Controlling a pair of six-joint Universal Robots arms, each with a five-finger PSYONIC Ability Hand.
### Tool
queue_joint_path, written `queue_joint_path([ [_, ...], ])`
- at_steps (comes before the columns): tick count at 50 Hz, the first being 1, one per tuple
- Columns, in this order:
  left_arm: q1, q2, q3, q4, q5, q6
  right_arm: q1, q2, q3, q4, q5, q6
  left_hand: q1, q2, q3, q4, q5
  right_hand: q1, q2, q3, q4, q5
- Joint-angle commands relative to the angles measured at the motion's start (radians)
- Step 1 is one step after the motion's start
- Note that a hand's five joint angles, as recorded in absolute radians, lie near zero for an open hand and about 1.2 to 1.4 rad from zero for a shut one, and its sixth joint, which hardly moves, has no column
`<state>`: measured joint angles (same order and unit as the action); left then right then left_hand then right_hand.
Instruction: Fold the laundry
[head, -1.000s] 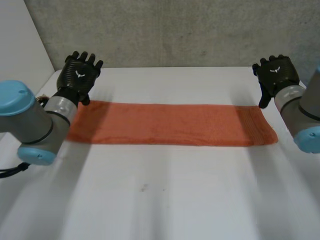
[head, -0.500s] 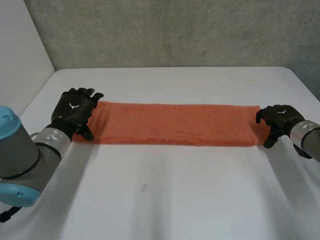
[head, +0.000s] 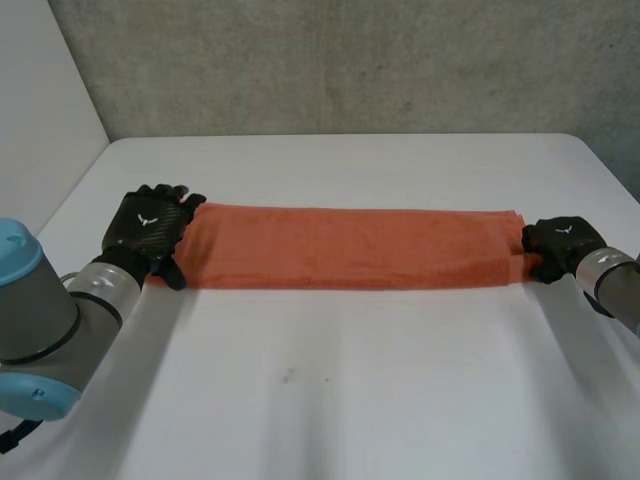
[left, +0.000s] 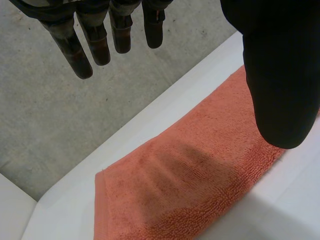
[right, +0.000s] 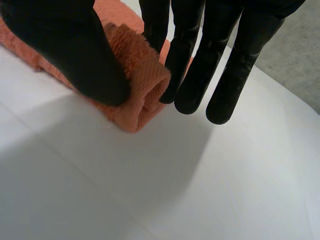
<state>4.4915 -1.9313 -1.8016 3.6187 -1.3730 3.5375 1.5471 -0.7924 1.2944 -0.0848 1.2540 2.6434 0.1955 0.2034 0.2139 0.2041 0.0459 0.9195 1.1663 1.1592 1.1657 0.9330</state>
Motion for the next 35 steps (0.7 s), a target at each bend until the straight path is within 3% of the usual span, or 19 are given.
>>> queue_joint_path([
  [1,-0.002,0.002,-0.008,0.0,0.0,0.0,-0.028,-0.007,-0.009,-0.044,0.066,0.004,-0.011,-0.019,-0.03,-0.02,-0.036,0.477,0.23,0.237,0.231,0.289],
  [5,-0.003,0.002,-0.008,0.0,0.0,0.0,-0.056,-0.027,-0.015,-0.047,0.128,0.001,-0.011,-0.019,-0.03,-0.02,-0.036,0.477,0.23,0.237,0.231,0.289],
  [11,-0.003,0.002,-0.012,-0.002,-0.001,0.001,-0.137,-0.033,-0.079,-0.024,0.153,-0.036,-0.011,-0.019,-0.03,-0.02,-0.036,0.477,0.23,0.237,0.231,0.289],
  [17,-0.005,0.003,-0.018,-0.002,0.0,0.001,-0.234,-0.024,-0.171,0.008,0.191,-0.205,-0.014,-0.022,-0.033,-0.023,-0.039,0.477,0.23,0.237,0.231,0.289],
  [23,-0.009,0.003,-0.019,-0.002,-0.001,0.001,-0.228,-0.027,-0.221,0.005,0.222,-0.289,-0.014,-0.022,-0.033,-0.023,-0.039,0.477,0.23,0.237,0.231,0.289],
  [28,-0.014,0.005,-0.021,-0.002,-0.001,0.001,-0.107,-0.033,-0.26,-0.001,0.214,-0.27,-0.014,-0.022,-0.033,-0.023,-0.039,0.477,0.23,0.237,0.231,0.289],
  [35,-0.012,0.005,-0.025,-0.002,0.0,0.001,0.2,-0.033,-0.316,-0.039,0.11,-0.276,-0.014,-0.022,-0.033,-0.023,-0.039,0.477,0.23,0.237,0.231,0.289],
])
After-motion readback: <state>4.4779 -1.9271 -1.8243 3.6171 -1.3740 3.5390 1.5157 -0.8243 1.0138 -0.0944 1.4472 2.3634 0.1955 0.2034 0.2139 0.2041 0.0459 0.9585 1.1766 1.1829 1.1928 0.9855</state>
